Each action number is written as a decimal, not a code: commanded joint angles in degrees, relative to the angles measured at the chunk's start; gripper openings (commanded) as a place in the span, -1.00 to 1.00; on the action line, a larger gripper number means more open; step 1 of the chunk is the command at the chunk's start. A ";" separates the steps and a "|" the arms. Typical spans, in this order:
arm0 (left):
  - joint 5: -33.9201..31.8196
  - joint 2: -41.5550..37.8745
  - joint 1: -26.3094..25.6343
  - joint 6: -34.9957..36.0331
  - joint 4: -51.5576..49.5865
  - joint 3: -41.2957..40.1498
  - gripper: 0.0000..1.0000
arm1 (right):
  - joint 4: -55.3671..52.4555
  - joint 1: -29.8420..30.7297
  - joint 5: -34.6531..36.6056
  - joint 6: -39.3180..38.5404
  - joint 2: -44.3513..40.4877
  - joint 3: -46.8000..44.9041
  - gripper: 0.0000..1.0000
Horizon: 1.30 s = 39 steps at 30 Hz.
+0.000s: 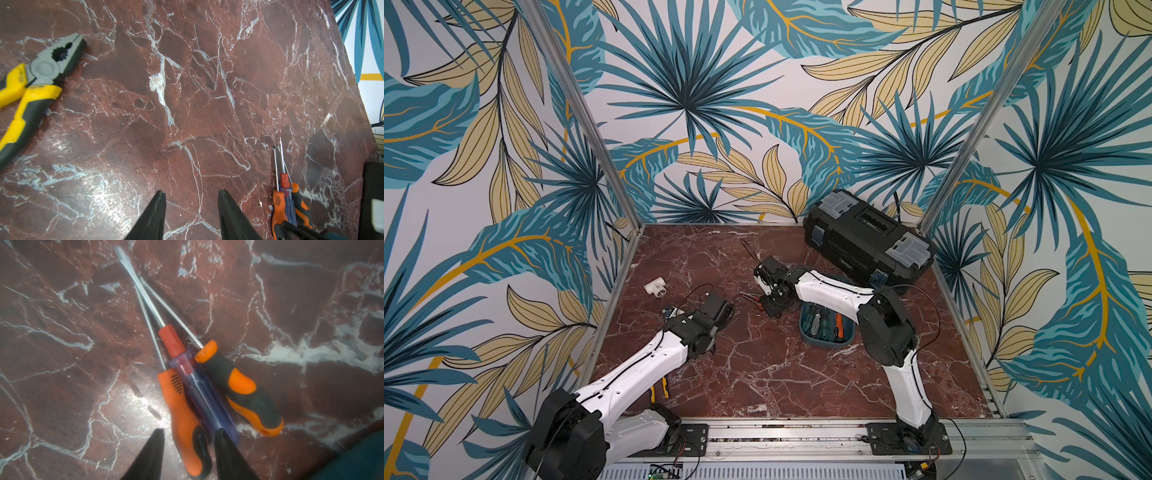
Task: Put the screwdriver on the desktop into the storage box
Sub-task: Pick up the screwdriver from the center of the board.
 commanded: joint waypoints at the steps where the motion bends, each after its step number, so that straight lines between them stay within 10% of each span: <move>1: 0.07 0.63 0.89 0.50 -0.20 -1.36 -0.09 | -3.10 0.83 0.45 -1.13 1.67 0.83 -0.12; 23: 1.70 -0.86 2.20 0.98 -2.35 -1.81 -0.09 | -9.32 5.89 -1.34 -5.41 4.41 7.76 -0.66; 28: 0.70 -3.04 2.25 -0.08 -4.26 -2.37 -0.09 | -8.91 6.20 -12.76 -6.57 -1.35 3.83 -0.73; 39: 1.14 -5.35 2.25 -0.27 -3.86 -4.36 -0.08 | 11.69 4.43 -4.27 10.62 -28.66 -22.94 -0.78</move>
